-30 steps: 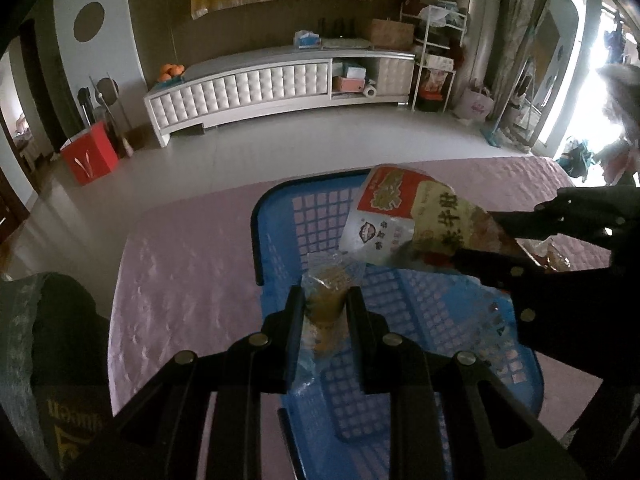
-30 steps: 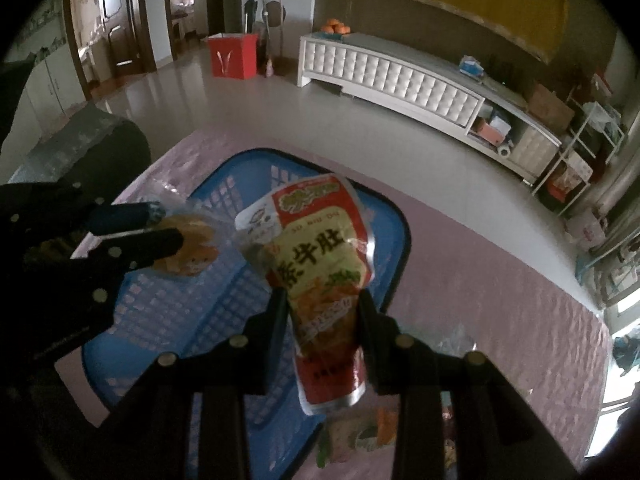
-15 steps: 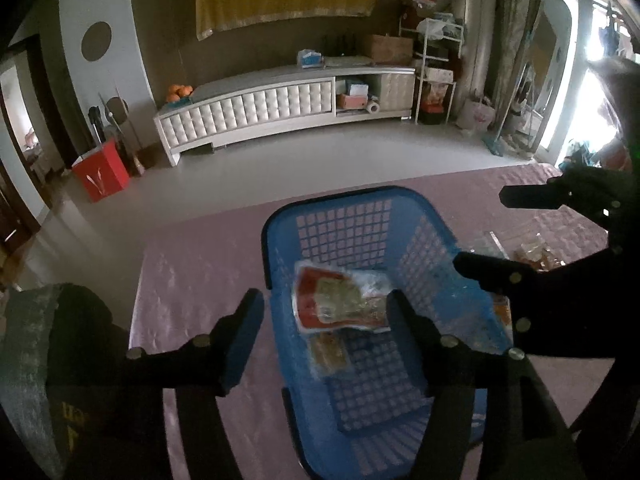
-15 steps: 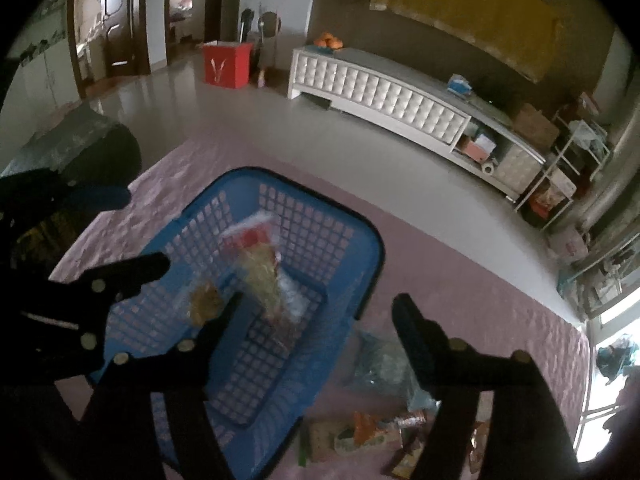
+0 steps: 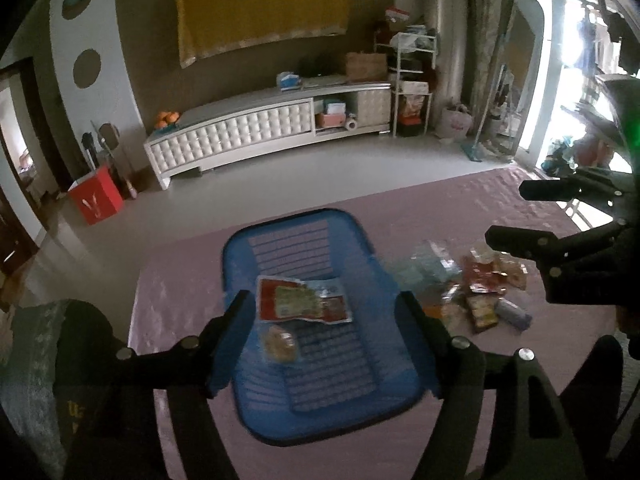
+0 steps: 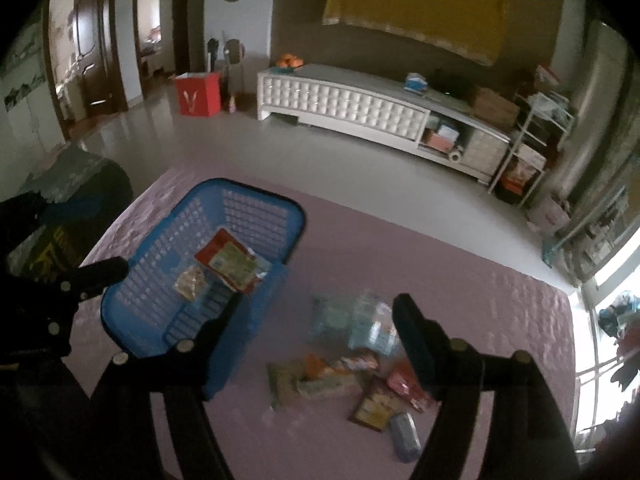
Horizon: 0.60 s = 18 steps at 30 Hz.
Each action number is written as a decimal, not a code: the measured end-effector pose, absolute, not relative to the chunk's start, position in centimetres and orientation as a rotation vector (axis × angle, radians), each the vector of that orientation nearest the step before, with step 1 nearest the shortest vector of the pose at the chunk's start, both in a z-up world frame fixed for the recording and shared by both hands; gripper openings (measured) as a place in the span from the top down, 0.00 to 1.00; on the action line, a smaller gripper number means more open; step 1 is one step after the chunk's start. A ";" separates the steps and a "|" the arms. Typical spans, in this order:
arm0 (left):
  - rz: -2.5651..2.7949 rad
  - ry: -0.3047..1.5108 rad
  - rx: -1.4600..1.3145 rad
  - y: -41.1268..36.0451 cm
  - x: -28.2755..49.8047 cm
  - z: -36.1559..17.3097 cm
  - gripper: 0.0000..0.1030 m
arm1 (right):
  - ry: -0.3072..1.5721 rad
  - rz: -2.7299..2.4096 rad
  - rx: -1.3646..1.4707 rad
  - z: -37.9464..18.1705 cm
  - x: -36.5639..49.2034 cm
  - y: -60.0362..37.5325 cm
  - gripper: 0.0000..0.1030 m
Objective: Organize snacks
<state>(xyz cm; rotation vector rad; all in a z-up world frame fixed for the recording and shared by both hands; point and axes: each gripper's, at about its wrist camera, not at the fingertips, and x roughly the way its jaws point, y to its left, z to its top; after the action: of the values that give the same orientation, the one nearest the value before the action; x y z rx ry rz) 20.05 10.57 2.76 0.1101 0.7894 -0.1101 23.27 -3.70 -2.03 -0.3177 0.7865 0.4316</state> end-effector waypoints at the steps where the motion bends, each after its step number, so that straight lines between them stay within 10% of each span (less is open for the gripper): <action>1: -0.117 0.786 0.113 9.8 20.0 2.9 0.28 | 0.787 0.421 -0.311 -1.9 23.0 -4.6 0.25; 18: -0.225 0.847 0.214 -2.4 22.2 0.0 0.26 | 0.846 0.345 -0.207 -4.5 22.2 -15.6 0.25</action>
<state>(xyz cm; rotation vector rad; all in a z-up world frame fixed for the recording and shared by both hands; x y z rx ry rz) 22.17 -2.44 -0.02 0.2138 0.8472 -0.2250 22.22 -15.59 -4.48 -0.2069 0.8459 0.3447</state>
